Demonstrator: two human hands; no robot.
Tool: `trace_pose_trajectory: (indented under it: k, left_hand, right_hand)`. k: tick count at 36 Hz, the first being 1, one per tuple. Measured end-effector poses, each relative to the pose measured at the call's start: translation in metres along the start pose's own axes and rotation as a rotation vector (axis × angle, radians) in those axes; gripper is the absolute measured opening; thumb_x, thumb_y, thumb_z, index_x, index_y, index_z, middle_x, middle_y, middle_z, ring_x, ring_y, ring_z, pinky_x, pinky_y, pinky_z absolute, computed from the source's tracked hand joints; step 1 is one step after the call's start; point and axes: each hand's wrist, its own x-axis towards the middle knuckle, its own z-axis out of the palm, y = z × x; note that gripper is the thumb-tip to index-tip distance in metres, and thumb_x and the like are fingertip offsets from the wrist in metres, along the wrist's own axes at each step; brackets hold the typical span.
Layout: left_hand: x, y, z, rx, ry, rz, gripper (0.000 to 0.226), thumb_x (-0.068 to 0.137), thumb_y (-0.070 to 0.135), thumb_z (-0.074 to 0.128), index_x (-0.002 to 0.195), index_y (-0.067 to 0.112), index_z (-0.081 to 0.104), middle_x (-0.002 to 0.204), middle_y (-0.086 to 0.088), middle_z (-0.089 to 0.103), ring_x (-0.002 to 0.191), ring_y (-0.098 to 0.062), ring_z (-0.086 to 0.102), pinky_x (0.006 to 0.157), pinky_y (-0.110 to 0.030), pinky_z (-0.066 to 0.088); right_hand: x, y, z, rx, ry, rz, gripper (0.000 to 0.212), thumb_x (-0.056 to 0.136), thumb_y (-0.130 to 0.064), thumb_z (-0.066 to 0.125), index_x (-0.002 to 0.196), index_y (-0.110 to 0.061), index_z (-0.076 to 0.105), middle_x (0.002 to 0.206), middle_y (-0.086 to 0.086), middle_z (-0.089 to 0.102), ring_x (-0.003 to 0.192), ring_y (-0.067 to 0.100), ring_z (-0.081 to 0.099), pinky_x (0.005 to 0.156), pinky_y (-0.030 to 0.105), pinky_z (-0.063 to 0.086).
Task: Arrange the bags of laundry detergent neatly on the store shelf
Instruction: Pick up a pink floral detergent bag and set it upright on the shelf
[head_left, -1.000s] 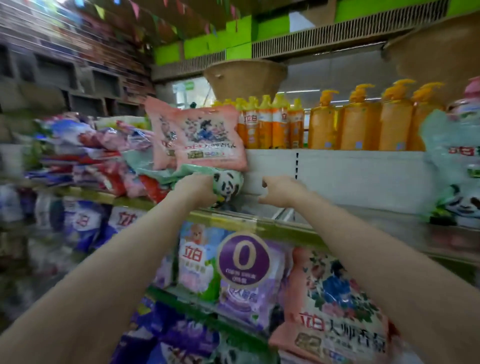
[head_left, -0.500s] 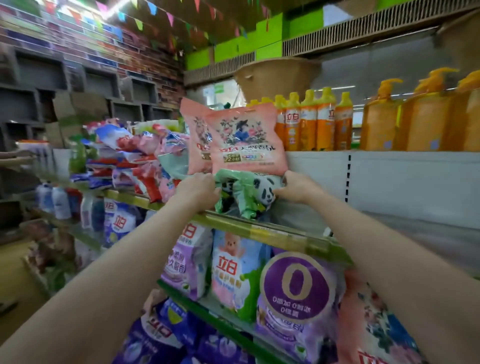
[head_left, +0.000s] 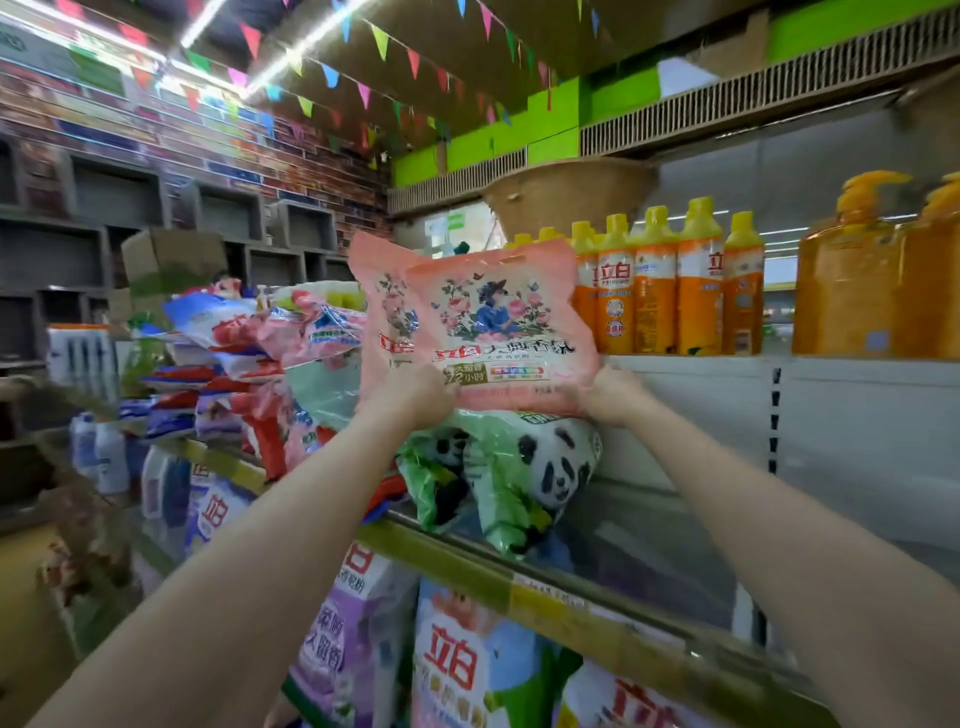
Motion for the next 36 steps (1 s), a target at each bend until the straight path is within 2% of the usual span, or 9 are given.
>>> trace_pose_trajectory:
  k: [3, 9, 13, 16, 23, 25, 28, 32, 36]
  left_hand:
    - [0.015, 0.004, 0.008, -0.089, -0.078, -0.030, 0.047, 0.096, 0.049, 0.036, 0.094, 0.007, 0.057, 0.098, -0.009, 0.061, 0.096, -0.023, 0.063, 0.085, -0.033, 0.055]
    - [0.026, 0.000, 0.008, -0.375, -0.083, -0.144, 0.034, 0.086, 0.037, 0.063, 0.068, 0.014, 0.045, 0.069, 0.003, 0.048, 0.055, -0.006, 0.042, 0.044, -0.014, 0.035]
    - [0.031, 0.001, 0.009, -0.476, -0.015, -0.165, 0.029, 0.081, 0.029, 0.069, 0.077, 0.009, 0.049, 0.078, -0.001, 0.048, 0.060, -0.007, 0.038, 0.054, -0.015, 0.038]
    - [0.027, 0.006, 0.001, -0.521, 0.029, -0.152, 0.034, 0.083, 0.024, 0.067, 0.066, 0.012, 0.040, 0.069, 0.001, 0.042, 0.058, -0.007, 0.032, 0.051, -0.015, 0.037]
    - [-0.013, 0.015, -0.029, -0.554, 0.266, -0.016, 0.027, 0.088, 0.028, 0.063, 0.088, 0.005, 0.049, 0.075, 0.005, 0.032, 0.059, 0.003, 0.015, 0.056, 0.013, 0.026]
    - [-0.024, 0.017, -0.035, -0.589, 0.255, -0.013, 0.037, 0.087, 0.025, 0.065, 0.104, -0.004, 0.049, 0.071, 0.007, 0.029, 0.058, 0.002, 0.019, 0.049, 0.004, 0.036]
    - [-0.049, 0.020, -0.043, -0.627, 0.282, -0.018, 0.030, 0.085, 0.020, 0.068, 0.086, 0.004, 0.042, 0.076, 0.002, 0.040, 0.060, -0.002, 0.031, 0.046, -0.010, 0.041]
    - [-0.087, 0.019, -0.045, -0.686, 0.295, 0.026, 0.061, 0.080, 0.016, 0.073, 0.127, 0.000, 0.038, 0.111, -0.009, 0.051, 0.076, -0.008, 0.041, 0.069, -0.013, 0.036]
    - [-0.133, 0.022, -0.044, -0.656, 0.244, 0.047, 0.065, 0.079, 0.016, 0.073, 0.130, -0.003, 0.036, 0.120, -0.013, 0.051, 0.094, -0.019, 0.052, 0.080, -0.023, 0.043]
  right_hand:
    - [0.010, 0.009, 0.003, 0.160, -0.097, 0.024, 0.055, 0.092, -0.046, 0.048, 0.129, -0.006, 0.051, 0.128, 0.012, 0.056, 0.114, 0.030, 0.054, 0.092, 0.036, 0.047]
    - [0.021, 0.023, 0.002, 0.490, -0.160, 0.068, 0.070, 0.076, -0.045, 0.072, 0.131, -0.010, 0.047, 0.127, 0.005, 0.057, 0.112, 0.023, 0.054, 0.088, 0.035, 0.048]
    - [0.017, 0.017, -0.002, 0.602, -0.122, 0.059, 0.056, 0.078, -0.027, 0.074, 0.126, -0.012, 0.047, 0.117, 0.000, 0.057, 0.103, 0.017, 0.053, 0.081, 0.031, 0.049]
    - [0.010, 0.013, -0.010, 0.618, -0.055, 0.052, 0.070, 0.071, -0.031, 0.079, 0.127, -0.012, 0.041, 0.126, 0.003, 0.055, 0.113, 0.023, 0.054, 0.097, 0.043, 0.048]
    - [-0.022, 0.004, -0.043, 0.632, 0.091, 0.020, 0.071, 0.073, -0.027, 0.078, 0.128, -0.008, 0.038, 0.128, 0.008, 0.054, 0.114, 0.027, 0.055, 0.098, 0.047, 0.047]
    - [-0.035, 0.003, -0.052, 0.635, 0.109, 0.026, 0.065, 0.074, -0.027, 0.078, 0.124, -0.009, 0.040, 0.126, 0.007, 0.055, 0.113, 0.026, 0.055, 0.097, 0.047, 0.047]
    - [-0.065, 0.000, -0.063, 0.666, 0.158, 0.017, 0.062, 0.076, -0.023, 0.076, 0.124, -0.007, 0.040, 0.126, 0.008, 0.053, 0.106, 0.021, 0.053, 0.083, 0.037, 0.052]
    - [-0.114, 0.002, -0.064, 0.755, 0.161, 0.052, 0.065, 0.077, -0.016, 0.075, 0.128, -0.005, 0.036, 0.131, 0.010, 0.051, 0.114, 0.025, 0.053, 0.090, 0.038, 0.049]
    - [-0.165, 0.012, -0.067, 0.710, 0.142, 0.112, 0.063, 0.076, -0.019, 0.076, 0.126, -0.009, 0.039, 0.127, 0.008, 0.054, 0.106, 0.022, 0.053, 0.090, 0.039, 0.048]
